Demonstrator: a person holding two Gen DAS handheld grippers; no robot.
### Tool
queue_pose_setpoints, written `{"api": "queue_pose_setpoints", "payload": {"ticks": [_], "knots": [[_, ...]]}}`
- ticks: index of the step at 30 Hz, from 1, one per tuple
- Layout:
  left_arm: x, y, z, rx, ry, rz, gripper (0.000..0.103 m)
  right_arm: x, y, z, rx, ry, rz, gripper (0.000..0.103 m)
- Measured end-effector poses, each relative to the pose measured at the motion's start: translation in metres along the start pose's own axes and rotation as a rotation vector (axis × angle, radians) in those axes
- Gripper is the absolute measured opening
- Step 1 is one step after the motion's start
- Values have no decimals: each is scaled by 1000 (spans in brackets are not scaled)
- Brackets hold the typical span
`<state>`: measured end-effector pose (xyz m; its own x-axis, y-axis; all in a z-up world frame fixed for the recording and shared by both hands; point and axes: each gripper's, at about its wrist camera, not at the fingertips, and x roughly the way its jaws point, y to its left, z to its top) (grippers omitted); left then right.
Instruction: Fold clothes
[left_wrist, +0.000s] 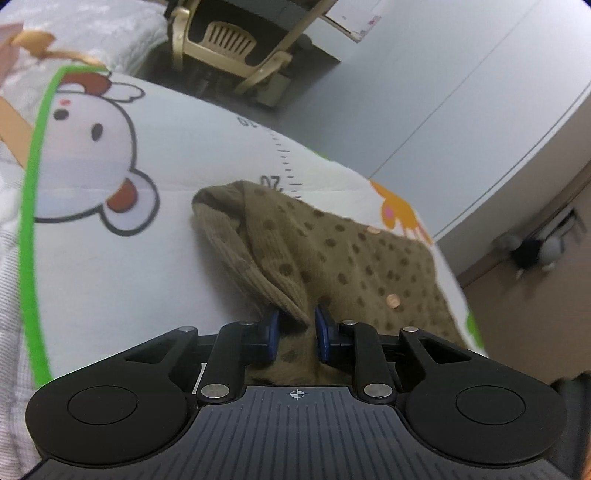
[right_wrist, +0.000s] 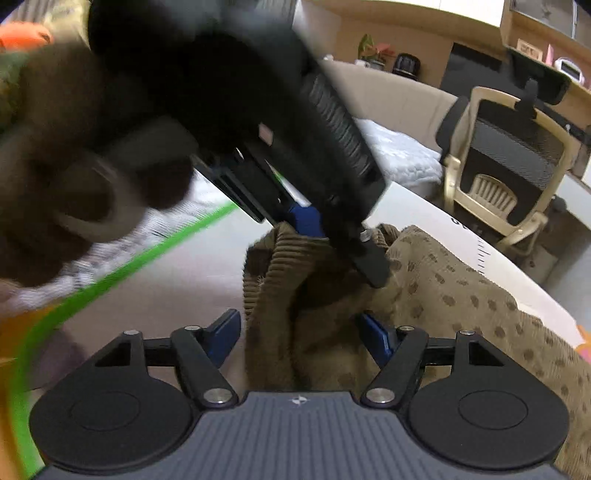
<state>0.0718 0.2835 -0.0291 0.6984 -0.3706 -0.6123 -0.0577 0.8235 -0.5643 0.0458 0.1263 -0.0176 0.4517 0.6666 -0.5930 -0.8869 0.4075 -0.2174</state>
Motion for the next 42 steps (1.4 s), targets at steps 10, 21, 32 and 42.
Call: {"api": "queue_pose_setpoints", "payload": {"ticks": [10,21,32,42], "knots": [[-1,35,24,-151,-36,-33,93,-6,-29,-2,138,-36,7,27],[49,-49,47,-62,-12,-86,43,-69,-56,-23,199,-204,-97,21],[180,-212,27,142,230,-290,52,-159,-155,-133,616,-189,-304,21],[117,-216,40,256,39,-300,94,-156,-186,-181,691,-102,-312,40]]}}
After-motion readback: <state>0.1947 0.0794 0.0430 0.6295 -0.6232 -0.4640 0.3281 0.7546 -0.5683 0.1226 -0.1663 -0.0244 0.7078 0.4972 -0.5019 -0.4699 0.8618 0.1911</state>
